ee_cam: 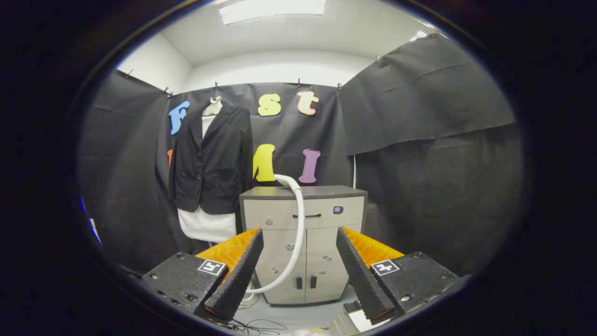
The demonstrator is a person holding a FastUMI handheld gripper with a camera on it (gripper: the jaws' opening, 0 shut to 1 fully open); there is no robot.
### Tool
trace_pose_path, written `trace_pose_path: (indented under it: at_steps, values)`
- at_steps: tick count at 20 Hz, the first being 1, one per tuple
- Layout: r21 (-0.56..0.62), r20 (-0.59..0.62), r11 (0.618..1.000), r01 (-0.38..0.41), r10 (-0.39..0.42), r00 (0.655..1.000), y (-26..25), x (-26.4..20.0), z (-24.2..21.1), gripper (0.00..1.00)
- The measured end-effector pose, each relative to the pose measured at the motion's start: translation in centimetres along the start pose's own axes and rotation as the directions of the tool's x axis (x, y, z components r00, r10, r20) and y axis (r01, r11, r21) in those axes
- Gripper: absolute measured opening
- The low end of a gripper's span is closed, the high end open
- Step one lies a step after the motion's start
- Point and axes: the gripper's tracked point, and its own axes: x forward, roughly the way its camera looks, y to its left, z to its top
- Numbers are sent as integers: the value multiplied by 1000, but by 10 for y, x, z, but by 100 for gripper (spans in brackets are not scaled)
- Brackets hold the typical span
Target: Iron the clothes twice with a garment steamer, once on the left side and once on the right side.
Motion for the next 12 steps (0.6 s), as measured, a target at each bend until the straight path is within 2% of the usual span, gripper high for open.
trace_pose_path:
  at_steps: [12]
  values:
    - [0, -3, 1000, -5, 5, 1000, 9, 7, 8, 98]
